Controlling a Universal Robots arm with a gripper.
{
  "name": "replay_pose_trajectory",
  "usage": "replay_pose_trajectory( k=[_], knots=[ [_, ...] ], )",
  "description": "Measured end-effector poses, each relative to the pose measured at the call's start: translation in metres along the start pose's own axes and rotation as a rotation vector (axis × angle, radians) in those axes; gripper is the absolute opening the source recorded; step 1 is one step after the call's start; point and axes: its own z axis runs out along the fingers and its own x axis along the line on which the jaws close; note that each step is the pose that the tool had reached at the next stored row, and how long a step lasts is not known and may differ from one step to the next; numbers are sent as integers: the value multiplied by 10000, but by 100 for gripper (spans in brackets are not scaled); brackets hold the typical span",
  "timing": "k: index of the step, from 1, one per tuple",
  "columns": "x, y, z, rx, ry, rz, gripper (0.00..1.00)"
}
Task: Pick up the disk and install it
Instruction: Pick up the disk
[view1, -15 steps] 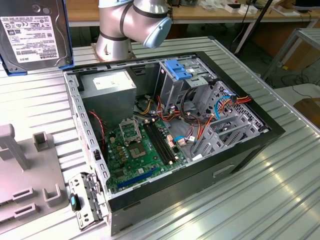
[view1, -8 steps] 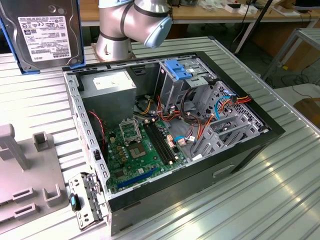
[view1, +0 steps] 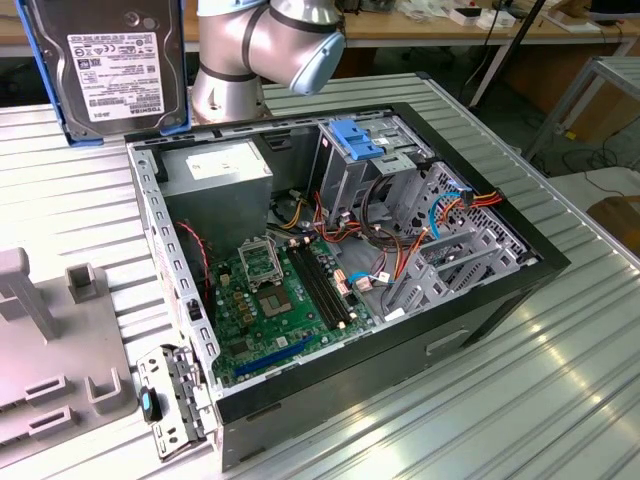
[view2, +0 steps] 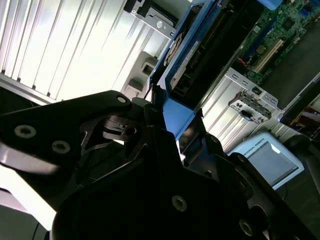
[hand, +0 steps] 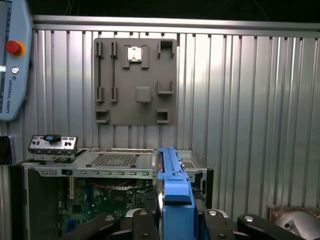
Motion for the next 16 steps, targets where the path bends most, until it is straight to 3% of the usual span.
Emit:
replay_pose_trajectory(
  k=[7, 12, 16],
  knots=[
    [4, -211, 28, 0, 0, -1, 37],
    [45, -244, 41, -1, 1, 3, 37],
    [152, -250, 50, -1, 1, 8, 37]
  ],
)
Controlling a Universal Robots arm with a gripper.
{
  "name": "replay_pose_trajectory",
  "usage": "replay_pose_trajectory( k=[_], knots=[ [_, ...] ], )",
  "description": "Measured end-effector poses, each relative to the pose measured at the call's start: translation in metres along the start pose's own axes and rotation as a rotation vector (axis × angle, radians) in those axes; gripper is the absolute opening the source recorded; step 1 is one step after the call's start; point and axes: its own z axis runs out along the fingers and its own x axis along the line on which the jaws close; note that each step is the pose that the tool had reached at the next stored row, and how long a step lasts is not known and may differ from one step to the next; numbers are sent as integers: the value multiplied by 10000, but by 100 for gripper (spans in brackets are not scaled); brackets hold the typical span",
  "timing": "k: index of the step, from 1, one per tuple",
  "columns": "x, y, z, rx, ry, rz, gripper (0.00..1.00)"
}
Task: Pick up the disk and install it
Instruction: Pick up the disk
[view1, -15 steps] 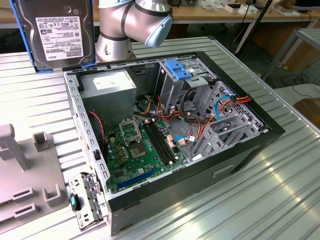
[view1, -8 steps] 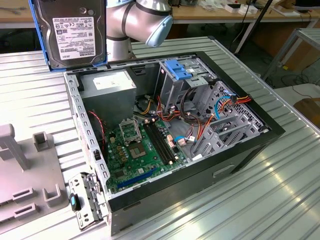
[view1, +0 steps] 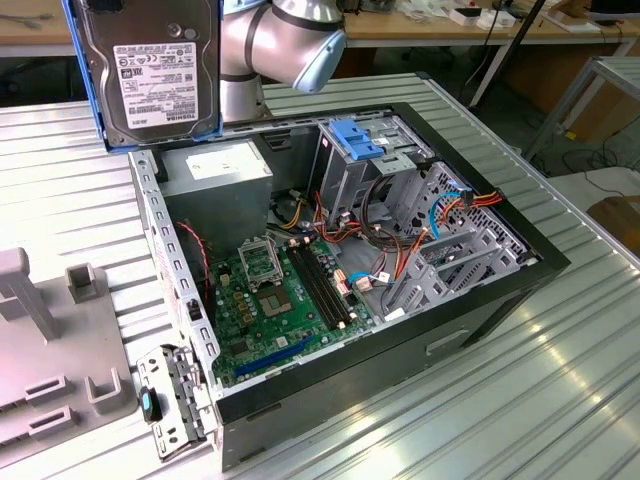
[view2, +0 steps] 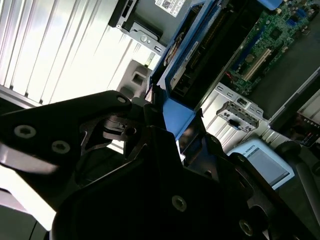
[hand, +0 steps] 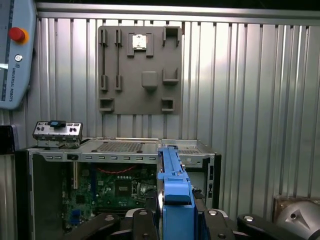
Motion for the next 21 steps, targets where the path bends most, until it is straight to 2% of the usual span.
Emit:
replay_pose_trajectory(
  k=[3, 5, 10, 11, 12, 17, 21],
  knots=[
    [84, -2, 6, -2, 1, 6, 37],
    [178, -3, 14, -1, 0, 10, 37],
    [331, -1, 29, -1, 2, 28, 37],
    [397, -9, 40, -2, 3, 31, 37],
    [410, -27, 46, 0, 1, 31, 37],
    [424, -241, 83, -1, 2, 30, 37],
    [428, -450, 118, -2, 3, 31, 37]
  ],
)
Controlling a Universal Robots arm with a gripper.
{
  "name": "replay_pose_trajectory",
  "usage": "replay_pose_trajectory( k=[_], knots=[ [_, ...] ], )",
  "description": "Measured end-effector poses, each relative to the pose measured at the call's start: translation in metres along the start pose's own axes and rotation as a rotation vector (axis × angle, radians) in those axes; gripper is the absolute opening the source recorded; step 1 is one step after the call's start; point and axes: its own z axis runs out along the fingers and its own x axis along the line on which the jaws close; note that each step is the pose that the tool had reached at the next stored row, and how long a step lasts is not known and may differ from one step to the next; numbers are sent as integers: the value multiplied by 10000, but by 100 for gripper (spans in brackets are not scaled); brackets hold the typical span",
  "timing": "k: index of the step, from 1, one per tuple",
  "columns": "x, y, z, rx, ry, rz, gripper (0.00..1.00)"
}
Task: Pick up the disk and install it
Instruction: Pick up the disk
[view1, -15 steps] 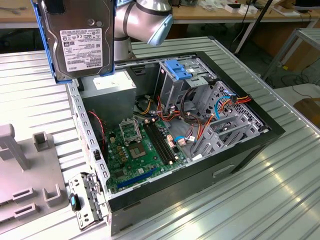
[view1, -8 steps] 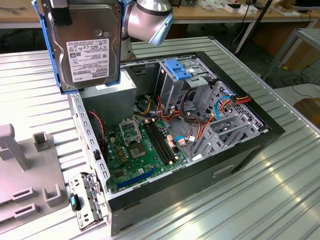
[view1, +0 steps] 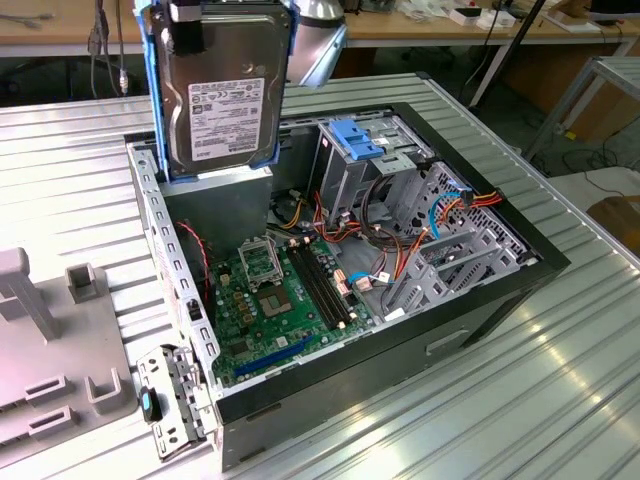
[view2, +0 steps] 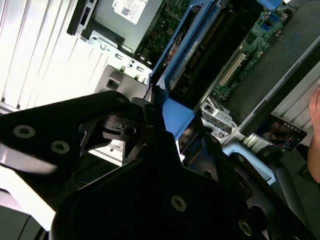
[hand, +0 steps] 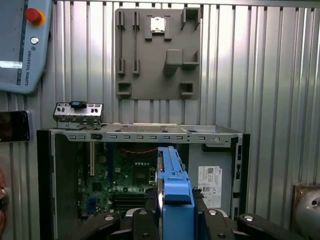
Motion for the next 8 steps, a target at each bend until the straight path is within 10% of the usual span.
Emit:
replay_pose_trajectory(
  k=[8],
  knots=[
    [6, -424, 69, 0, -1, 1, 37]
  ],
)
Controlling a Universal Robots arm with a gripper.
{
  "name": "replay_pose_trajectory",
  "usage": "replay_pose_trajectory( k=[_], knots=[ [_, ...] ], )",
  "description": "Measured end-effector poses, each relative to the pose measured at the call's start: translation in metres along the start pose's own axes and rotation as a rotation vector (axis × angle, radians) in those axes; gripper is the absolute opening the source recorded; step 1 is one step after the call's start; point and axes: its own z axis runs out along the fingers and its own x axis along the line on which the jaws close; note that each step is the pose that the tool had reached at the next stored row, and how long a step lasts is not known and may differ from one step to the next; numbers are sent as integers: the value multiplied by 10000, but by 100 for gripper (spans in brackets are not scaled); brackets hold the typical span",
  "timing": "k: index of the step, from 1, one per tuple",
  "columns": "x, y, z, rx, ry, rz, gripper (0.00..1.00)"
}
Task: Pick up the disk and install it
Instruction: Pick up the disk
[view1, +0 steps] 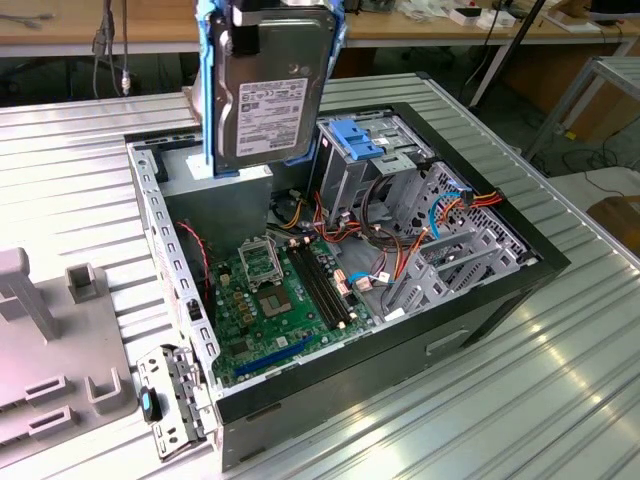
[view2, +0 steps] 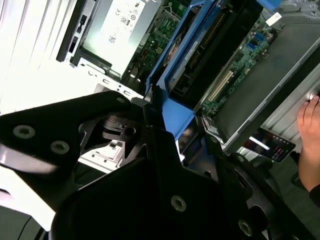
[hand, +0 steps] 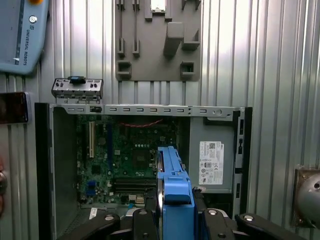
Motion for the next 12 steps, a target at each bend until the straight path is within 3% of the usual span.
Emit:
replay_pose_trajectory(
  k=[6, 7, 10, 12],
  knots=[
    [5, -294, 46, 0, 1, 0, 37],
    [6, -372, 60, 1, -1, -1, 37],
    [7, -470, 73, 0, 0, -1, 37],
    [8, -476, 73, 0, 1, -1, 37]
  ],
)
